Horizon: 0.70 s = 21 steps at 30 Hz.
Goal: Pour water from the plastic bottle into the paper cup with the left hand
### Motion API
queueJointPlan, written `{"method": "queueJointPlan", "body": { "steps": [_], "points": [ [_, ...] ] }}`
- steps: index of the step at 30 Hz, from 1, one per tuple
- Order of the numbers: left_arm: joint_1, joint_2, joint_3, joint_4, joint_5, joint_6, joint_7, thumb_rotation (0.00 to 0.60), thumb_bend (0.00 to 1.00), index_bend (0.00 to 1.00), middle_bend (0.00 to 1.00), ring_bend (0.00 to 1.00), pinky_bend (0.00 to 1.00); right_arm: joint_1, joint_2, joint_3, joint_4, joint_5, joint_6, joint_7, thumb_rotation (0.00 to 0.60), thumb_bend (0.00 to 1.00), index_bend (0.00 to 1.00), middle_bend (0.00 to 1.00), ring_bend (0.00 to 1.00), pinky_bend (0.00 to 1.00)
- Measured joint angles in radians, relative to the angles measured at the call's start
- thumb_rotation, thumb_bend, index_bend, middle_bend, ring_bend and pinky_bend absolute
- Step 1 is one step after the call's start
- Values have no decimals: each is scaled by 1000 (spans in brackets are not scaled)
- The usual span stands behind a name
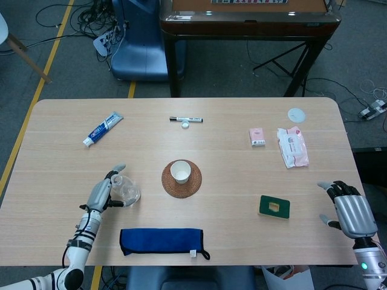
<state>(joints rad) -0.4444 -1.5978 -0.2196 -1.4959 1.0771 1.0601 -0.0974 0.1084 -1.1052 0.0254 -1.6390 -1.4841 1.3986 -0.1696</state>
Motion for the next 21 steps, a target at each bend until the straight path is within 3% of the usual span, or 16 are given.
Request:
{"method": "queueJointPlan", "body": {
  "steps": [4,15,21],
  "points": [
    [0,-17,-8,5,-18,13,15,600,24,77,67,94,237,-1,0,0,-1,-1,1,-1,600,11,266,327,209,333],
    [4,-19,-13,12,-12,-1,-31,600,24,304,219,109,232,-1,-1,-1,-1,-1,0,-3,600,11,265,327,209,333],
    [-7,-23,-20,36,-18,-30,-47,600,24,354,276,118,224,1,-3,1,1,2,-6,-6,600,11,266,327,209,333]
  ]
}}
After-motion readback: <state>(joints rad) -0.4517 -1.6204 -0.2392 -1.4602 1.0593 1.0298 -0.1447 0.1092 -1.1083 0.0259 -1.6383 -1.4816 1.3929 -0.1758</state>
